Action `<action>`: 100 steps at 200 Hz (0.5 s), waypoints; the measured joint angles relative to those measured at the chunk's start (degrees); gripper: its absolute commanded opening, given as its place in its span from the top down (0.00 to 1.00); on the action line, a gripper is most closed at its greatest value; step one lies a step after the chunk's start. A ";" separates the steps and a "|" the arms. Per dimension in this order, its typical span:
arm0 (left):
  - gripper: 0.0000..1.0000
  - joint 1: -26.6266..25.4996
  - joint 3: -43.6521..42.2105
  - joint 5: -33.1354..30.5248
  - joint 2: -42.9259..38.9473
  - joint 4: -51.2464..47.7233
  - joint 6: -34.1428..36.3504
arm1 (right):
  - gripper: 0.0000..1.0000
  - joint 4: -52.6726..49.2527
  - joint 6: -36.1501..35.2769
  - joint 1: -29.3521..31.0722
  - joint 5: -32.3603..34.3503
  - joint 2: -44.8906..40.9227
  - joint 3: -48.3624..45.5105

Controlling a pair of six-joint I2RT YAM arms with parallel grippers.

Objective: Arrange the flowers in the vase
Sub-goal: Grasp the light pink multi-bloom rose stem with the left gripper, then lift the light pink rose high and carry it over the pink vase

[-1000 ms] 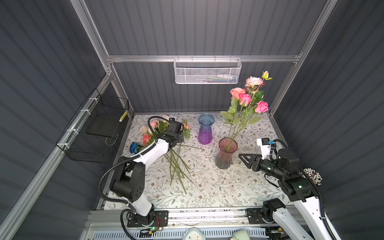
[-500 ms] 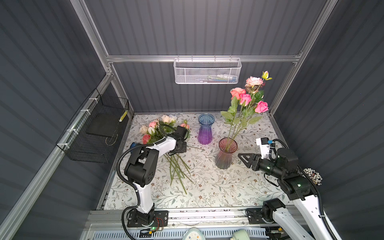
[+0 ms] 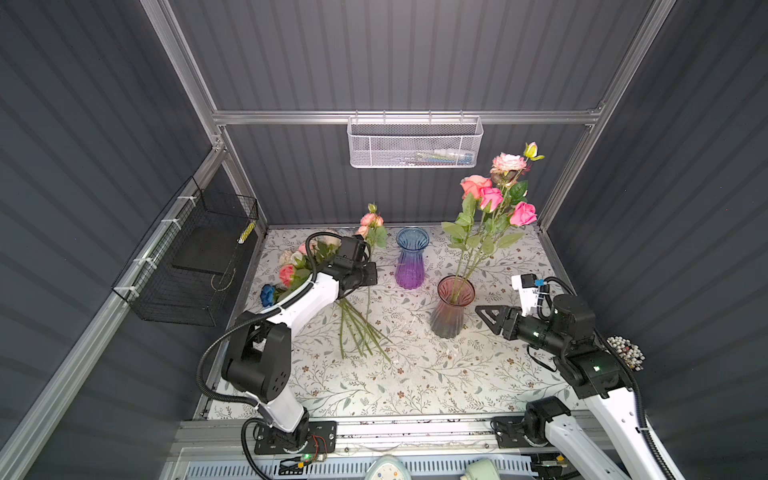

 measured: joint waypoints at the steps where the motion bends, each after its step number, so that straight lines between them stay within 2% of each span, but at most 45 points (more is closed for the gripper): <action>1: 0.95 0.00 0.00 0.07 -0.13 0.09 0.00 | 0.43 0.00 0.00 0.00 -0.02 0.00 0.02; 40: 0.94 0.00 -1.05 6.38 -4.15 7.91 -1.27 | 0.43 0.02 0.00 0.00 0.00 0.26 1.46; 100: 0.95 -0.02 -0.07 20.11 -2.97 16.50 -4.61 | 0.43 0.26 0.04 0.00 -0.02 0.37 1.95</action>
